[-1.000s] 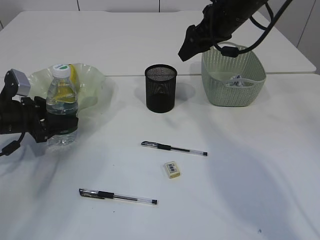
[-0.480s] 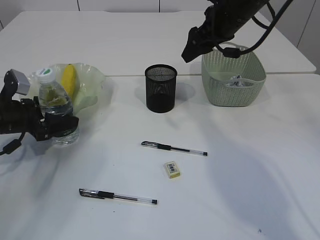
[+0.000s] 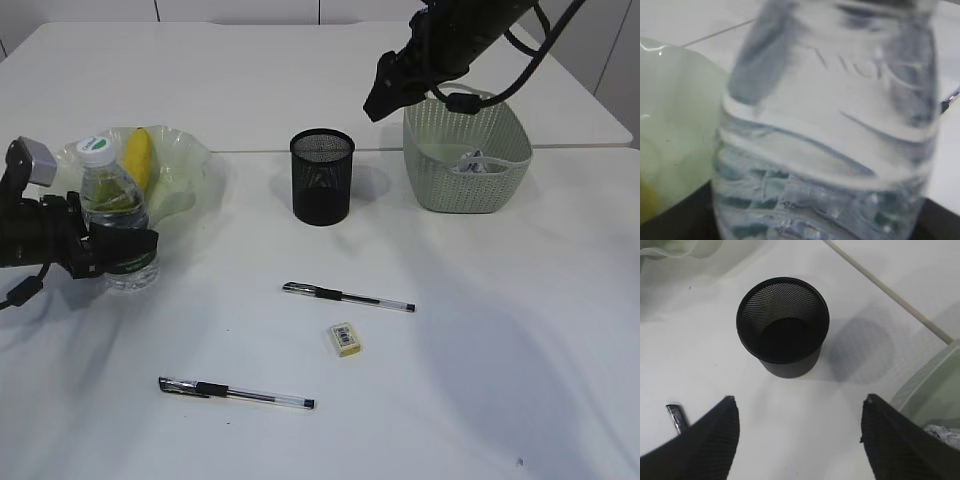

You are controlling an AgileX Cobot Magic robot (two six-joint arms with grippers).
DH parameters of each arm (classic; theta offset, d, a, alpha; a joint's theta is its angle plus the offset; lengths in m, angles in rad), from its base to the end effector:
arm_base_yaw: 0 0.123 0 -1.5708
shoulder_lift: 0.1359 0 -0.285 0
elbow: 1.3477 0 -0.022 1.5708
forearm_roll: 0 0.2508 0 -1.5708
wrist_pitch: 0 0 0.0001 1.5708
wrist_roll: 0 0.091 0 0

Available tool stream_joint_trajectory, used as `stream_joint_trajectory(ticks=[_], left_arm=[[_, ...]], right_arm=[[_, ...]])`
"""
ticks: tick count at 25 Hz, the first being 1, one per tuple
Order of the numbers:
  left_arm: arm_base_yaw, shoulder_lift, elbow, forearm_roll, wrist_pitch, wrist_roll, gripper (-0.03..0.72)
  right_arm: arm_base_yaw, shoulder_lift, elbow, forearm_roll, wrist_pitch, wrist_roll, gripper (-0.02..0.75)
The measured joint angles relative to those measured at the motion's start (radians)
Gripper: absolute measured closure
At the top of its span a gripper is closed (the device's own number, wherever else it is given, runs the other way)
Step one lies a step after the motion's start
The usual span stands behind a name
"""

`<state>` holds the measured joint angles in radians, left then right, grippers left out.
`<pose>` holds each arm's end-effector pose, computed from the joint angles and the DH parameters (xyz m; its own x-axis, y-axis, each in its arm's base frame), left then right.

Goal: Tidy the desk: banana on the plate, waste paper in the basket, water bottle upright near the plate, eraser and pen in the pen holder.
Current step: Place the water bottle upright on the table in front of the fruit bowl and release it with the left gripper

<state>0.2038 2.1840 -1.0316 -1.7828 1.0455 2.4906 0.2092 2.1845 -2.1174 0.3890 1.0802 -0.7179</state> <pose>0.3793 -0.0003 0.0911 -0.3062 0.2047 -0.9297 0.7662 0.6326 -0.1130 0.4718 0.1313 0.2852 -0.5399 -0.5993 -0.5911 -0.7366 0.6762 -0.0128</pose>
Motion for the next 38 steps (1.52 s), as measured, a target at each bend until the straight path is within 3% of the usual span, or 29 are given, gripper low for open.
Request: stream_joint_trajectory(ticks=[13, 31, 38], left_arm=[[0.000, 0.000, 0.000, -0.006, 0.089, -0.024, 0.099], [0.000, -0.146, -0.002, -0.006, 0.099, -0.028, 0.096], [0.000, -0.148, -0.068, -0.004, 0.099, -0.059, 0.096]], right_arm=[[0.000, 0.000, 0.000, -0.022, -0.005, 0.000, 0.176], [0.000, 0.000, 0.000, -0.037, -0.003, 0.004, 0.177], [0.000, 0.000, 0.000, -0.038, -0.003, 0.004, 0.177]])
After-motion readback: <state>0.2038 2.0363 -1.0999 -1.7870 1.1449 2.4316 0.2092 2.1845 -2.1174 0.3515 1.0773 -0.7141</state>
